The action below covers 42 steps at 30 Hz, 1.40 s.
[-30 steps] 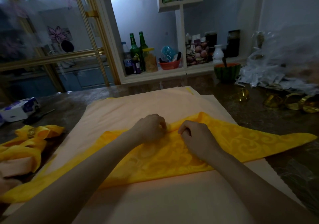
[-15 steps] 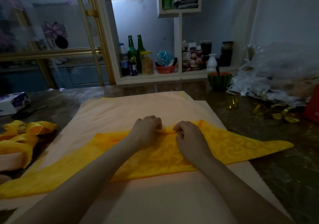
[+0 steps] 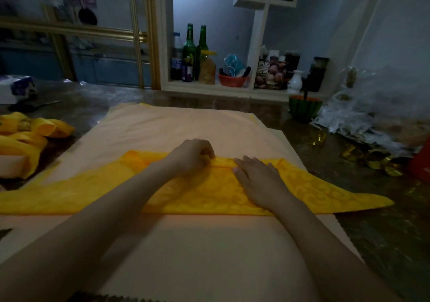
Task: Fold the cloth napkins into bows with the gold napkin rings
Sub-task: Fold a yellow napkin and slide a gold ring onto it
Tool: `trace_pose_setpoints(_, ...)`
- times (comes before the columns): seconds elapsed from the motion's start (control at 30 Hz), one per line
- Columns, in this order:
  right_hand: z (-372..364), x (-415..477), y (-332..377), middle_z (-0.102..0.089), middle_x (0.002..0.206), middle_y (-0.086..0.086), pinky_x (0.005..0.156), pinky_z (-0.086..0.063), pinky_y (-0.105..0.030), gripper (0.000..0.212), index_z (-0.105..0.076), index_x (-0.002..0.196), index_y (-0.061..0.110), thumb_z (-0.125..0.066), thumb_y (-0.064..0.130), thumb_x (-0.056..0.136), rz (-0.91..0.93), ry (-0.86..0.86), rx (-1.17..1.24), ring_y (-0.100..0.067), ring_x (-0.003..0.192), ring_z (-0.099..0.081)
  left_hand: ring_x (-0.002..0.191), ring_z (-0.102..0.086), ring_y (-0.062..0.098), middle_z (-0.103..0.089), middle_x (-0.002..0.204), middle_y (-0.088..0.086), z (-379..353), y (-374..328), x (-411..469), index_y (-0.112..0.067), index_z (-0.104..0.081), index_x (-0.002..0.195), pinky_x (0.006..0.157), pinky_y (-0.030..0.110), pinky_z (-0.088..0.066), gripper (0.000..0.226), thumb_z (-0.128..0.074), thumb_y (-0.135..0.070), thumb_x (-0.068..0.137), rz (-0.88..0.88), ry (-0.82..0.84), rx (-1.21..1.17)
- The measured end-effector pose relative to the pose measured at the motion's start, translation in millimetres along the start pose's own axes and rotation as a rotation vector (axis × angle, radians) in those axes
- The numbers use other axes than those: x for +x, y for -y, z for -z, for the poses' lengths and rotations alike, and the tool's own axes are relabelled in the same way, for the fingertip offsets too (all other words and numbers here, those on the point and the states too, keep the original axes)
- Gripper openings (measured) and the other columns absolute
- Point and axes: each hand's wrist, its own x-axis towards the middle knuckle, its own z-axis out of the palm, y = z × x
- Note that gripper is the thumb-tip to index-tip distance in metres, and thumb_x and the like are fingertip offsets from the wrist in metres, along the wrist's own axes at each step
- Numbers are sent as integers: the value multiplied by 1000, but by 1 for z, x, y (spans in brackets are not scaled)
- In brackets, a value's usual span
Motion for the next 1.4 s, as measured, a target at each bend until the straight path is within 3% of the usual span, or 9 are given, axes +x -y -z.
trace_pose_setpoints(0.13, 4, 2, 1, -59, 123, -1, 100, -31, -38, 32, -57, 118, 21, -30, 27, 102, -19, -208, -32, -20, 114, -51, 113, -53, 24, -56, 126, 9, 3, 7, -2, -12, -57, 123, 94, 32, -44, 30, -52, -10, 94, 8, -5, 17)
trace_pose_setpoints(0.23, 7, 2, -3, -59, 108, 1, 99, -29, -37, 14, -53, 106, 20, -42, 26, 99, -38, -254, 13, -18, 104, -52, 109, -53, 24, -57, 121, 8, 3, 4, -5, -11, -59, 117, 94, 33, -46, 25, -52, -9, 93, -11, -23, 45)
trace_pose_setpoints(0.37, 10, 0, -5, -57, 118, 1, 106, -25, -38, 25, -45, 120, 24, -49, 27, 96, -49, -196, 63, -19, 113, -49, 102, -50, 20, -54, 120, 6, 3, -4, -6, -15, -54, 118, 89, 30, -46, 26, -53, -11, 92, -6, 33, 108)
trace_pose_setpoints(0.57, 19, -5, -1, -50, 103, 5, 99, -27, -33, 20, -48, 90, 27, -55, 10, 83, 9, -180, 17, -16, 104, -48, 108, -50, 22, -53, 120, 6, 14, -11, -8, -13, -57, 117, 83, 24, -42, 33, -57, -33, 91, 24, 249, 62)
trace_pose_setpoints(0.77, 22, -13, 0, -63, 112, -1, 93, -38, -33, 21, -63, 106, 19, -50, 28, 92, 11, -129, 26, -19, 102, -55, 113, -52, 22, -56, 125, 8, 18, -11, -16, -9, -62, 118, 92, 24, -41, 26, -53, -15, 93, -3, 212, 42)
trace_pose_setpoints(0.93, 22, -14, 1, -60, 113, 1, 98, -37, -34, 19, -56, 111, 21, -56, 24, 92, 15, -152, 116, -17, 105, -54, 110, -52, 24, -54, 124, 8, 10, -6, -33, -18, -50, 122, 90, 31, -46, 30, -50, -7, 93, 29, 47, 21)
trace_pose_setpoints(1.1, 24, -15, 7, -55, 102, 4, 93, -31, -30, 13, -54, 96, 22, -53, 11, 88, 77, -227, 26, -14, 98, -49, 93, -44, 16, -50, 113, 1, 5, -8, -51, -19, -53, 109, 76, 25, -37, 18, -55, -22, 90, -90, -81, 212)
trace_pose_setpoints(1.23, 27, -20, 11, -49, 95, 4, 93, -34, -32, 15, -51, 83, 22, -53, 7, 83, 79, -136, 36, -16, 96, -48, 99, -51, 17, -50, 109, -2, 3, -1, -61, -19, -63, 103, 89, 33, -43, 27, -52, -41, 91, -51, -57, 150)
trace_pose_setpoints(1.4, 27, -24, 8, -64, 103, -7, 88, -48, -39, 22, -68, 96, 8, -51, 20, 89, -5, -44, 135, -22, 94, -57, 94, -53, 16, -54, 102, -1, 5, 6, -61, -20, -63, 94, 85, 30, -45, 17, -62, -36, 87, 4, -3, 22)
